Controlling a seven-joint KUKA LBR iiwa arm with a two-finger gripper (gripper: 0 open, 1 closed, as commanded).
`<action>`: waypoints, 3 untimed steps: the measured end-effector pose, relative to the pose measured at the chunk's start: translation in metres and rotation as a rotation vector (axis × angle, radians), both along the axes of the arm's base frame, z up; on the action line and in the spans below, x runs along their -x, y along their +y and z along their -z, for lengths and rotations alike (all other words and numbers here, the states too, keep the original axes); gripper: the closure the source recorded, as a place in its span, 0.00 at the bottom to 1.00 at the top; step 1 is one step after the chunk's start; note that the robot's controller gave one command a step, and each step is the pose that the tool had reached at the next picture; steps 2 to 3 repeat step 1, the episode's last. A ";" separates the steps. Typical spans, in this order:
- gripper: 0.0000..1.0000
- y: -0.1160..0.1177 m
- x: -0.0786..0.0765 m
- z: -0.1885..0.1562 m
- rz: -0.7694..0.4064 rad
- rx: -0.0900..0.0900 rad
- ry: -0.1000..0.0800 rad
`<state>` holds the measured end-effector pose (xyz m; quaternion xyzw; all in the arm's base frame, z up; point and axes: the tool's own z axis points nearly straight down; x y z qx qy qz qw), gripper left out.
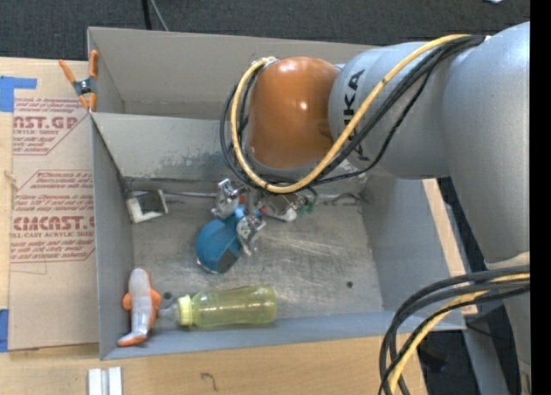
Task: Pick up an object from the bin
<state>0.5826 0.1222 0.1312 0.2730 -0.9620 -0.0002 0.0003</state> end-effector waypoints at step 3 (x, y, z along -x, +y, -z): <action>1.00 0.000 0.000 -0.007 0.000 0.000 -0.001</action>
Offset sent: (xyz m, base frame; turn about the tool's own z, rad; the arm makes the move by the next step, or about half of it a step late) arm 0.0001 0.0000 0.0676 0.0000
